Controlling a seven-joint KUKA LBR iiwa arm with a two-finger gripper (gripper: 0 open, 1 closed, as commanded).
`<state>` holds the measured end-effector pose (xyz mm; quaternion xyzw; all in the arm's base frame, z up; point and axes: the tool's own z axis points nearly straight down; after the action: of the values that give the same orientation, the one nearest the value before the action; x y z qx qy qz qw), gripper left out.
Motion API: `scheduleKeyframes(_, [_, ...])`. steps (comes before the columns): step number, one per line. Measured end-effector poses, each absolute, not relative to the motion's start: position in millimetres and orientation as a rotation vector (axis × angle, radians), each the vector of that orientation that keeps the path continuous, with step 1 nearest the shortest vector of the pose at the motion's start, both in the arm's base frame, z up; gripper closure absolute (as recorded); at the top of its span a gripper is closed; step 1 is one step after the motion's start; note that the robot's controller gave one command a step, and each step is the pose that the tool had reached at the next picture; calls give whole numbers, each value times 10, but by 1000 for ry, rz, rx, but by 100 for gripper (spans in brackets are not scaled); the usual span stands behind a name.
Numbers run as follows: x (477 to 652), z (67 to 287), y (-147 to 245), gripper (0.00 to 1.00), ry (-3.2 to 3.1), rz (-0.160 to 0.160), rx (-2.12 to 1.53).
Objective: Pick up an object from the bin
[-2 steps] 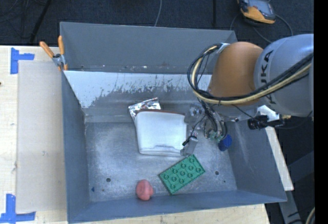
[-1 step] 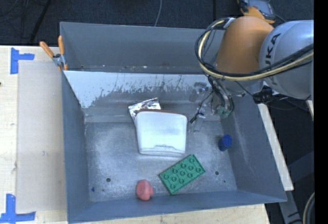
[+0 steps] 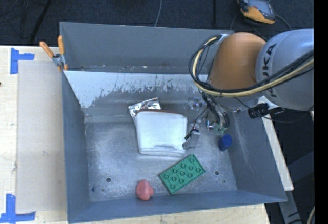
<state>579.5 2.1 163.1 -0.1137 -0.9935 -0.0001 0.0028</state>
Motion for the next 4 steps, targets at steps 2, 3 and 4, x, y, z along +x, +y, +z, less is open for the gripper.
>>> scheduleKeyframes(2, [5224, 1834, 300, 0, -3138, -6, -73])
scheduleKeyframes(3, [5054, 942, 340, 0, -3127, 0, 275])
scheduleKeyframes(4, [5042, 1355, -103, 0, -3115, 2, 425])
